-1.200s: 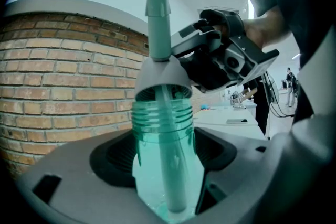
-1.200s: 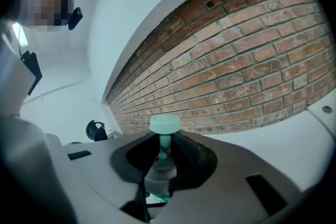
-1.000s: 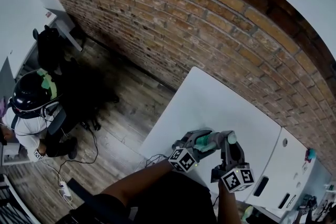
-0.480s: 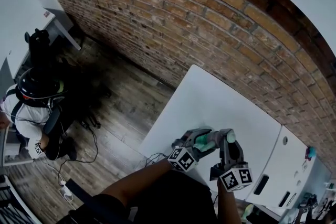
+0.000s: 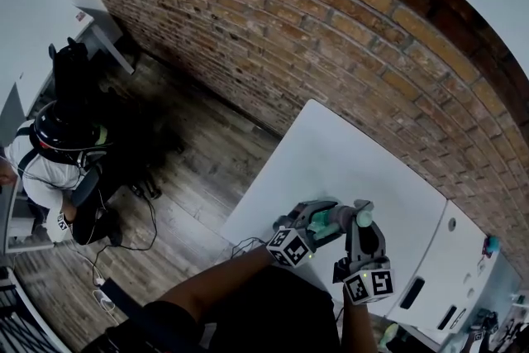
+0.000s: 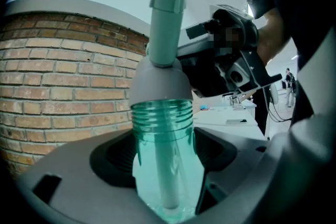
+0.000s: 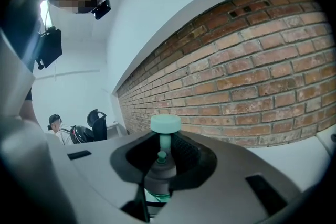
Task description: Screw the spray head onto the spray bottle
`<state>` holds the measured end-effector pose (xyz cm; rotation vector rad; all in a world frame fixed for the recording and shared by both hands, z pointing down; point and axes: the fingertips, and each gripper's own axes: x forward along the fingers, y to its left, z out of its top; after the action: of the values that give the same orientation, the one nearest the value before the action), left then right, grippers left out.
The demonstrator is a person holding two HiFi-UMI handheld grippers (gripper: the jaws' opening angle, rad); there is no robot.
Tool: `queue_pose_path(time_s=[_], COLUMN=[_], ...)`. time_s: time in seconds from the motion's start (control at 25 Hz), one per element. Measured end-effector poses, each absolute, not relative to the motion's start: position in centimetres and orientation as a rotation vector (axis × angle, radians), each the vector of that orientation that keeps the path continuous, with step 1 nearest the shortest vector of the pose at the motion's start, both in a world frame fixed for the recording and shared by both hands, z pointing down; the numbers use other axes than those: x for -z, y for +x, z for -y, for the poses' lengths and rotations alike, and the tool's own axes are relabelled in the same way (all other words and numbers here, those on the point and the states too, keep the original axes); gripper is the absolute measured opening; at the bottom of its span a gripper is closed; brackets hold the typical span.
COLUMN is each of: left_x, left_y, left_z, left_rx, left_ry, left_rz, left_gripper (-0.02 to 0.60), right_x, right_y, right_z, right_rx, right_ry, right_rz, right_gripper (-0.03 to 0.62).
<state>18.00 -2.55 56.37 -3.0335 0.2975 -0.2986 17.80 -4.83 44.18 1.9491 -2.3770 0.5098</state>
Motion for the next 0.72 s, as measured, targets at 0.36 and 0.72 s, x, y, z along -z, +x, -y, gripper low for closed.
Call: queue_pose_path(time_s=[0.36, 0.72], left_x=[-56.4, -56.3], left_y=[18.1, 18.0], left_z=[2.5, 2.5], left_rx=[0.288, 0.287], left_ry=[-3.032, -3.028], left_rz=[-0.307, -0.291], left_gripper=[0.322, 0.322], right_x=[-44.0, -44.6], right_y=[17.0, 15.9], right_z=[4.4, 3.6], right_rx=[-0.346, -0.236], right_ry=[1.882, 1.849], right_rz=[2.357, 2.354], right_gripper=[0.066, 0.067])
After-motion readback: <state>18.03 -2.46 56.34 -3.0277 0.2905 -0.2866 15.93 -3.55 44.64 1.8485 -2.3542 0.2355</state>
